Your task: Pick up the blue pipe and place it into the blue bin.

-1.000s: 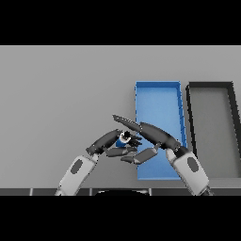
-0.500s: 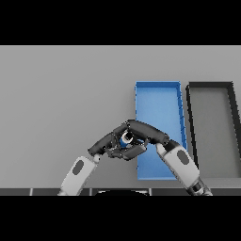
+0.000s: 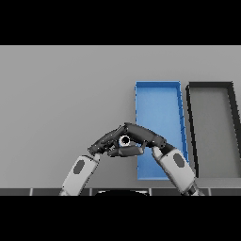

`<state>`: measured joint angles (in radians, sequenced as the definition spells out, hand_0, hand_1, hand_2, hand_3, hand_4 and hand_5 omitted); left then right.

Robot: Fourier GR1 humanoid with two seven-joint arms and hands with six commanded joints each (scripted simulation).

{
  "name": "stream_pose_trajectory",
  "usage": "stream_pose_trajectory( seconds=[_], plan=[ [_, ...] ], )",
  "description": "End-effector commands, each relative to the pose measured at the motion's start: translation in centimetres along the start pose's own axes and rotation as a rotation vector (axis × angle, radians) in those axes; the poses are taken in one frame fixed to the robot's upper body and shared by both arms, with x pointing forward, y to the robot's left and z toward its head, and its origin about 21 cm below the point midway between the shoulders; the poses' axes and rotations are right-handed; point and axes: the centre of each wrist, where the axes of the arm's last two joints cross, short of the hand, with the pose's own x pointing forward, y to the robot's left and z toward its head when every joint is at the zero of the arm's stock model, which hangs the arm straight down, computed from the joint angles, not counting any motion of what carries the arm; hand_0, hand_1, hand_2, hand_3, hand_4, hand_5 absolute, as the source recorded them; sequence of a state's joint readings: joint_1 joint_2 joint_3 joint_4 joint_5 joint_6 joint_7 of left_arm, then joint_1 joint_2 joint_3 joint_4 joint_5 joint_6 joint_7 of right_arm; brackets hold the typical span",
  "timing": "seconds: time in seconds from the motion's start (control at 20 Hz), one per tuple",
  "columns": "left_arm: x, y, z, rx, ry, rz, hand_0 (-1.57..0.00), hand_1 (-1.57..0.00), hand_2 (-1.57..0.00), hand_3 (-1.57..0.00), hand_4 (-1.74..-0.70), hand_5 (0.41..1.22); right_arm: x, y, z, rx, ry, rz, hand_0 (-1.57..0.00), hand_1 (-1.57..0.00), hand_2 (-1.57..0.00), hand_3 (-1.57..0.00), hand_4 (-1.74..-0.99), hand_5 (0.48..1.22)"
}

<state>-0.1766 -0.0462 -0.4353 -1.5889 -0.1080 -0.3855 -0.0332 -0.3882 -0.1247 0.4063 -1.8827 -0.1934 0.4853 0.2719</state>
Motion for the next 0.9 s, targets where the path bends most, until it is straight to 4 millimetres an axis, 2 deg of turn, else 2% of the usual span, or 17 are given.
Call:
stream_pose_trajectory(
  seconds=[0.0, 0.1, 0.15, 0.2, 0.3, 0.4, 0.5, 0.6, 0.75, 0.85],
  plan=[
    [0.2, 0.0, 0.0, 0.003, 0.01, -0.002, -1.57, -1.57, -1.56, -1.43, -1.73, 1.221, -0.2, 0.2, 0.1, -0.005, -0.013, -0.028, -1.53, -1.53, -1.53, -1.51, -1.492, 1.162],
    [0.1, -0.2, 0.2, 0.005, 0.0, 0.001, -1.57, -1.57, -1.56, -1.43, -1.73, 1.221, 0.1, 0.3, 0.4, -0.016, 0.001, -0.048, -1.54, -1.55, -1.55, -1.53, -1.494, 1.183],
    [0.3, -0.3, 0.2, 0.005, -0.007, -0.003, -1.57, -1.57, -1.57, -1.26, -1.73, 1.221, 0.1, 0.3, 0.4, -0.022, -0.012, -0.054, -1.55, -1.55, -1.55, -1.54, -1.495, 1.191],
    [0.1, 0.1, 0.4, 0.008, -0.004, -0.023, -1.45, -1.37, -1.34, -1.05, -1.63, 1.221, 0.0, 0.2, 0.3, -0.037, -0.007, -0.046, -1.55, -1.55, -1.55, -1.55, -1.496, 1.197],
    [-0.1, 0.3, 0.7, -0.01, 0.006, -0.058, -0.94, -0.88, -0.85, -0.67, -1.41, 1.221, 0.0, 0.5, -0.1, -0.047, -0.009, -0.04, -1.56, -1.56, -1.56, -1.56, -1.497, 1.206],
    [0.2, 0.8, 0.7, -0.048, 0.013, -0.064, -0.6, -0.56, -0.55, -0.43, -1.25, 1.221, 0.3, 0.1, 0.0, -0.054, -0.019, -0.035, -1.56, -1.56, -1.56, -1.56, -1.498, 1.211],
    [0.1, 0.8, 0.8, -0.066, 0.048, -0.063, -0.38, -0.36, -0.35, -0.27, -1.13, 1.063, 0.3, 0.3, -0.1, -0.057, -0.004, -0.027, -1.57, -1.57, -1.57, -1.56, -1.498, 1.215],
    [-0.2, 0.9, 0.9, -0.069, 0.098, -0.06, -0.25, -0.23, -0.22, -0.18, -1.06, 0.912, 0.7, 0.5, -0.4, -0.057, -0.019, -0.038, -1.57, -1.57, -1.57, -1.57, -1.499, 1.217],
    [0.0, 1.1, 0.6, -0.05, 0.111, -0.06, -0.13, -0.12, -0.11, -0.09, -0.99, 0.729, 0.7, 0.2, -0.4, -0.072, -0.034, -0.023, -1.57, -1.57, -1.57, -1.57, -1.499, 1.219],
    [-0.5, 0.9, 0.5, -0.039, 0.153, -0.044, -0.08, -0.07, -0.07, -0.06, -0.97, 0.642, 0.4, 0.5, -0.2, -0.072, -0.034, -0.023, -1.57, -1.57, -1.57, -1.57, -1.499, 1.22]
  ],
)
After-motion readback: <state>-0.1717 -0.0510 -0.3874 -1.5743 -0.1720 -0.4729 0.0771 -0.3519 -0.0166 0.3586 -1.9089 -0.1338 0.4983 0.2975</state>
